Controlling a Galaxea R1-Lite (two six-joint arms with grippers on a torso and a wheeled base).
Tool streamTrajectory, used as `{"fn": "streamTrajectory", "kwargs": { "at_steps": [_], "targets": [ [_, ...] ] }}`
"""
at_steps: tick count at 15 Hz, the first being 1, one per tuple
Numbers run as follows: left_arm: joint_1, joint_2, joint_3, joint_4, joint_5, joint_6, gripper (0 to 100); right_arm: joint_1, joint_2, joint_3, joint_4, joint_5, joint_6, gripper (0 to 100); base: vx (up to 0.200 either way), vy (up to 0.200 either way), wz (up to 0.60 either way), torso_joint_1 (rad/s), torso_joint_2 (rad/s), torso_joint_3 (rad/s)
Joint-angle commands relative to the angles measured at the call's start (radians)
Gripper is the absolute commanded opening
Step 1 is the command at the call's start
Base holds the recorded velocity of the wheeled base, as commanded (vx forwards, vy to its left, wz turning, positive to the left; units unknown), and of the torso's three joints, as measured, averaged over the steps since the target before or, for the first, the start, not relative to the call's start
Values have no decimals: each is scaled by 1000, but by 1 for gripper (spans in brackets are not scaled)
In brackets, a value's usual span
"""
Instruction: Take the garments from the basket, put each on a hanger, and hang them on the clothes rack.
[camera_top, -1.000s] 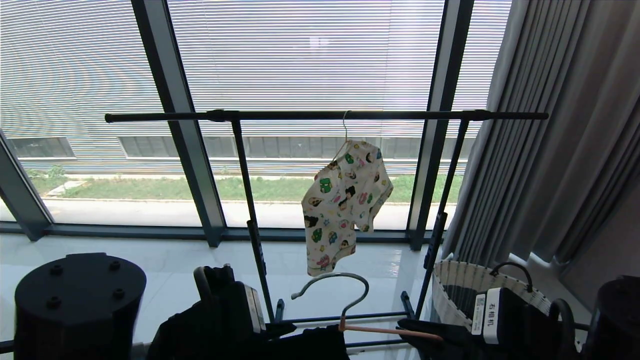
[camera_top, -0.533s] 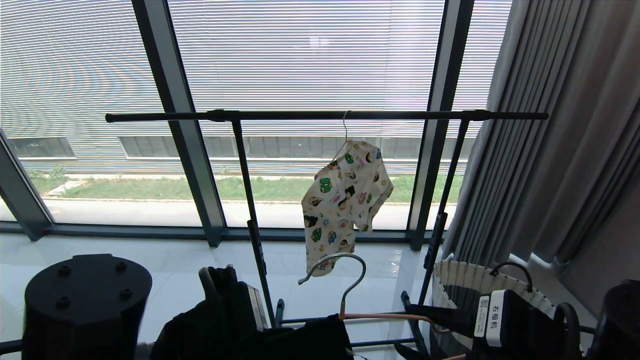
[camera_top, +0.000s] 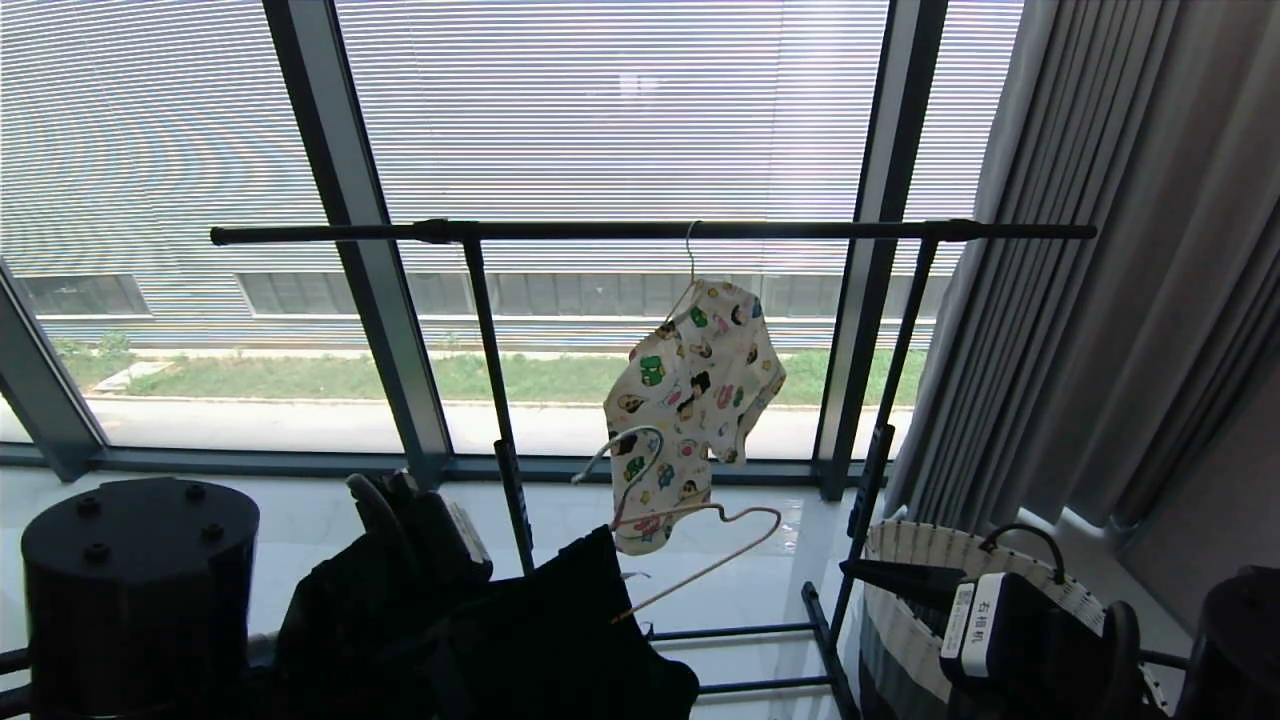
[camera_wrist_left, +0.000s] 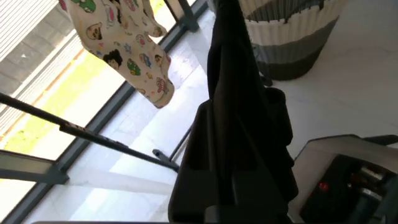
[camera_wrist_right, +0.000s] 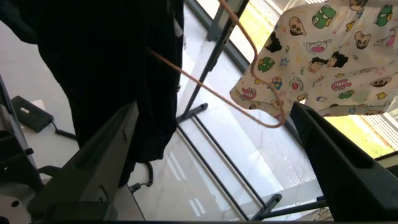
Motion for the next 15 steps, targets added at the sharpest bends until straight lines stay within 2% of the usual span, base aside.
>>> {"fn": "streamTrajectory", "kwargs": {
  "at_steps": [1,3,5,6,8,10,12,15],
  "targets": [
    [52,7,0,-62,1,-1,0,1,30,6,0,7,31,100,0,0,0,0,0,0],
    [58,-10,0,-128,1,-6,0,1,82,-17,0,9,160,100,0,0,0,0,0,0],
    [55,-31,-11,-141,-2,-1,0,1,162,-98,0,0,353,100,0,0,0,0,0,0],
    [52,-37,-17,-141,-5,-1,0,0,187,-124,0,-6,399,100,0,0,0,0,0,0],
    [29,-49,-49,-141,-5,-1,0,-17,300,-245,-2,-100,535,100,0,0,0,0,0,0],
    [5,-54,-69,-141,-6,0,0,-41,369,-321,-2,-151,578,100,0,0,0,0,0,0],
    [-12,-54,-75,-141,-6,2,0,-75,405,-362,-2,-163,585,100,0,0,0,0,0,0],
    [-24,-54,-75,-141,-6,2,0,-98,411,-367,-2,-163,585,100,0,0,0,0,0,0]
  ]
}}
